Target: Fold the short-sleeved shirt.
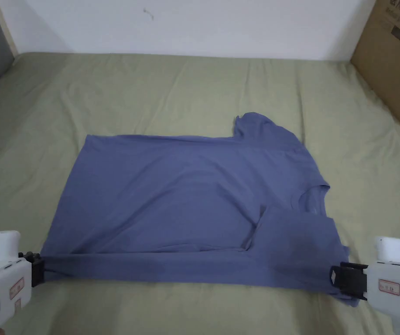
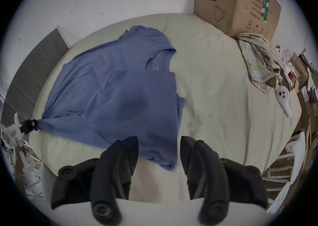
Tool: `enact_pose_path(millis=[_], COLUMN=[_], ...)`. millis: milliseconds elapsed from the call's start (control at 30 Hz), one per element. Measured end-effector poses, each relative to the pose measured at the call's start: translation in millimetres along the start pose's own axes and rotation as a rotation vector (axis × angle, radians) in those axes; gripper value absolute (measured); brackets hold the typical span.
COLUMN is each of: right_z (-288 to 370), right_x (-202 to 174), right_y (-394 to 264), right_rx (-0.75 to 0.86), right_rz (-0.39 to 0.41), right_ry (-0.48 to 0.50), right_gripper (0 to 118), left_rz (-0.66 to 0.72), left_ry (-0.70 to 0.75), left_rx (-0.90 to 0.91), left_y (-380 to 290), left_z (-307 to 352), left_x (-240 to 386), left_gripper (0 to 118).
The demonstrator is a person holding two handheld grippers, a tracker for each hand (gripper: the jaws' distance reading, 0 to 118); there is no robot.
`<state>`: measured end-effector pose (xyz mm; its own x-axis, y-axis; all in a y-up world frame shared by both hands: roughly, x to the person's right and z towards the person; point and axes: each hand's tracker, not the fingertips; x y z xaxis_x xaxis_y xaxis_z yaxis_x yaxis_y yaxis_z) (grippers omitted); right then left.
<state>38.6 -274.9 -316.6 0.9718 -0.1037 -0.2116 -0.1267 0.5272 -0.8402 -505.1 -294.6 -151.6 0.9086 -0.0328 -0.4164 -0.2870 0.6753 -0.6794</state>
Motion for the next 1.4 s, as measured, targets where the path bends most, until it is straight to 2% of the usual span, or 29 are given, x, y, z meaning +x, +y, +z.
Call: enact_pose_path(millis=[100, 133, 167, 200, 300, 533, 767, 933, 1100, 1133, 1167, 1233, 1267, 1400], right_z=[-25.7, -35.5, -43.4, -42.1, -28.1, -5.0, 8.3, -14.9, -73.6, -82.5, -91.3, -103.3, -106.4, -102.5], right_x=[7.0, 9.3, 12.6, 13.1, 8.3, 6.2, -0.2, -7.6, -20.0, -21.4, -23.6, -25.5, -25.8, -18.6], right_y=[4.6, 2.9, 0.6, -3.1, -8.5, 6.4, 60.4, 127.6, 176.7, 179.4, 180.4, 180.1, 177.6, 166.5], right_rx=[-0.024, -0.074, -0.103, -0.084, -0.039, 0.000, 0.063, 0.067, -0.020, -0.029, -0.039, -0.084, -0.080, -0.093], right_rz=[-0.008, -0.037, -0.057, -0.056, -0.020, -0.043, -0.022, 0.009, 0.040, 0.044, 0.044, 0.066, 0.079, 0.079], right_ry=[0.030, 0.016, 0.026, 0.046, 0.031, 0.041, 0.060, 0.042, 0.007, 0.011, 0.005, -0.027, -0.037, -0.045], right_gripper=[52, 35, 5, 3, 3, 3, 3, 3, 3, 3, 10, 46, 63, 64], left_rz=[0.010, 0.015, 0.018, 0.018, 0.003, -0.017, -0.013, -0.052, -0.097, -0.109, -0.119, -0.134, -0.128, -0.107], left_ry=[0.003, 0.002, 0.001, 0.001, 0.007, 0.011, 0.012, 0.017, 0.042, 0.051, 0.066, 0.095, 0.093, 0.082], left_rx=[-0.007, -0.008, -0.010, -0.008, -0.007, 0.014, 0.056, 0.074, -0.014, -0.032, -0.055, -0.087, -0.086, -0.064], left_y=[-1.0, -1.3, -1.2, -1.4, -0.3, 11.5, 54.0, 106.7, 138.5, 139.4, 138.0, 136.1, 134.5, 125.6], left_z=[-2.4, -2.9, -3.0, -2.8, -1.2, 7.3, 11.0, -19.8, -79.1, -88.7, -98.0, -108.5, -110.2, -97.4], left_x=[-2.8, -3.3, -3.3, -3.2, -1.5, -2.3, -1.2, 7.8, 19.8, 21.6, 23.6, 25.0, 24.2, 15.5], left_gripper=[3, 3, 3, 3, 3, 3, 3, 3, 6, 12, 36, 78, 93, 95])
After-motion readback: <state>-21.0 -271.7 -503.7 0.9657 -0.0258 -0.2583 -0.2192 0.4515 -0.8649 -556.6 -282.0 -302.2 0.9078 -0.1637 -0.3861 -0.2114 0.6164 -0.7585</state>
